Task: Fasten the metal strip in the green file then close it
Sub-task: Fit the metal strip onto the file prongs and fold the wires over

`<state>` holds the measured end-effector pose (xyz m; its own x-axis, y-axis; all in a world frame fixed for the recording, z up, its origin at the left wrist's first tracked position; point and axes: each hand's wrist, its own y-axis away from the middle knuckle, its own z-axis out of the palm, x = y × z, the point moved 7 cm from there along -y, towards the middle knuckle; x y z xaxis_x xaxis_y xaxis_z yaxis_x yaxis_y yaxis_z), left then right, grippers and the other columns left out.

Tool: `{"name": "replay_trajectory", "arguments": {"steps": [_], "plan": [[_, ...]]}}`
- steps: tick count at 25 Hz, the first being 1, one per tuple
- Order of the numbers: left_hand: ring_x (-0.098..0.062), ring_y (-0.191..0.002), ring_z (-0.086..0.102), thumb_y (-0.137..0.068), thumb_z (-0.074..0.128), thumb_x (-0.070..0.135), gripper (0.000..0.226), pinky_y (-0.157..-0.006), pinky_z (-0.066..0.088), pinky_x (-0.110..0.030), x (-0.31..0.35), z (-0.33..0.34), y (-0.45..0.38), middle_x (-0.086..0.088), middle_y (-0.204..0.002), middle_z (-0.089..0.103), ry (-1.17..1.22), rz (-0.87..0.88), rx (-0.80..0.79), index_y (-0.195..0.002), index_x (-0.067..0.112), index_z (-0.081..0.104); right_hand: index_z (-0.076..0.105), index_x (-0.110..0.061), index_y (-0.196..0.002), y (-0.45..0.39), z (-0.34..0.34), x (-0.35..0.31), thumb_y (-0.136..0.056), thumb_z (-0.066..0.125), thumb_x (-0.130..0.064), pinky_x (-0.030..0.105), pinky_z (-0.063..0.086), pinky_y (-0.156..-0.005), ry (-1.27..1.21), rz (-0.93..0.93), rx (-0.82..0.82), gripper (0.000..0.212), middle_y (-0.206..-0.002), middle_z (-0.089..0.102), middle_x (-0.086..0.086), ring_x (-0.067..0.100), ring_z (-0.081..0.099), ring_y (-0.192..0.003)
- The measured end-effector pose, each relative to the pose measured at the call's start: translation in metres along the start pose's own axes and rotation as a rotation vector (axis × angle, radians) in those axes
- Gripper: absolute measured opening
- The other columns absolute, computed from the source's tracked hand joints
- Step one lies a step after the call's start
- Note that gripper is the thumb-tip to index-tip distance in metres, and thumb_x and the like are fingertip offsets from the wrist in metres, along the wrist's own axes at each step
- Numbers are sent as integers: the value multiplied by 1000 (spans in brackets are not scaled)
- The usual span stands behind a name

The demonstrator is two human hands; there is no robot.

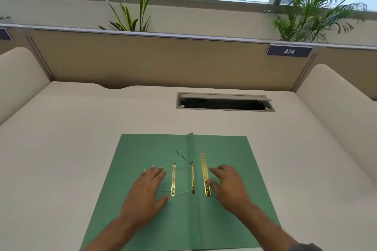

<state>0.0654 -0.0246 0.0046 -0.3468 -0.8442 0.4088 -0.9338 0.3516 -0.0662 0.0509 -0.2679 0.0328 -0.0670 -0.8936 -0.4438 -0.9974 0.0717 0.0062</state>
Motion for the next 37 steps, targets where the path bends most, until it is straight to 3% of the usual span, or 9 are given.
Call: {"name": "replay_trajectory", "arguments": {"steps": [6,12,15,17,25,28,32,35,37], "plan": [[-4,-140,37,-81,69,46,63,-121,14,-21,15,18,13,18,-144,47,221,-47,-17,-139,29,50,66,-21,-114,12,27,2,-85,65,-29,28,44,-88,-53,47,-117,30,-105,59,-1,18,51,-105],[22,-112,44,-85,69,40,35,-109,31,-14,31,15,17,36,-117,52,394,-35,57,-120,36,66,68,-16,-95,10,34,5,-85,68,-20,24,44,-81,-36,62,-128,10,-94,53,-2,13,47,-91],[15,-96,59,-89,66,36,21,-91,50,-18,35,13,14,31,-101,69,462,-47,55,-109,37,72,66,-16,-88,7,34,8,-83,70,-17,23,41,-77,-70,95,-144,6,-90,50,-3,15,46,-89],[9,-92,63,-89,67,36,19,-84,53,-19,38,12,11,26,-97,73,475,-44,51,-106,36,73,62,-20,-81,7,35,11,-82,70,-17,20,37,-74,-84,113,-151,9,-89,50,-3,15,47,-88],[4,-89,66,-89,68,33,16,-81,51,-17,49,11,8,21,-92,75,515,-17,107,-103,33,76,55,-26,-75,10,36,12,-81,72,-22,10,33,-67,-103,103,-165,18,-90,48,-4,12,46,-85],[3,-88,66,-89,68,33,16,-80,52,-18,48,12,9,20,-91,75,526,-24,111,-103,34,76,56,-24,-72,10,32,9,-79,69,-14,18,40,-69,-129,94,-156,18,-87,56,-2,13,50,-81],[4,-90,67,-88,68,33,16,-80,52,-16,45,11,9,22,-91,75,525,-26,119,-102,33,76,61,-16,-72,12,25,13,-75,65,8,11,43,-56,-528,215,-38,25,-67,60,-2,1,52,-54],[5,-90,66,-86,70,33,14,-80,50,-12,47,9,5,24,-92,74,525,-31,127,-99,33,77,60,-11,-93,15,20,11,-77,67,12,32,55,-59,-934,300,14,29,-65,60,9,15,59,-56],[5,-89,67,-85,72,31,11,-78,49,-9,48,9,2,25,-89,74,558,-58,152,-94,33,77,63,-10,-102,15,15,5,-77,69,11,33,58,-60,-1147,318,1,33,-65,62,10,21,62,-58]]}}
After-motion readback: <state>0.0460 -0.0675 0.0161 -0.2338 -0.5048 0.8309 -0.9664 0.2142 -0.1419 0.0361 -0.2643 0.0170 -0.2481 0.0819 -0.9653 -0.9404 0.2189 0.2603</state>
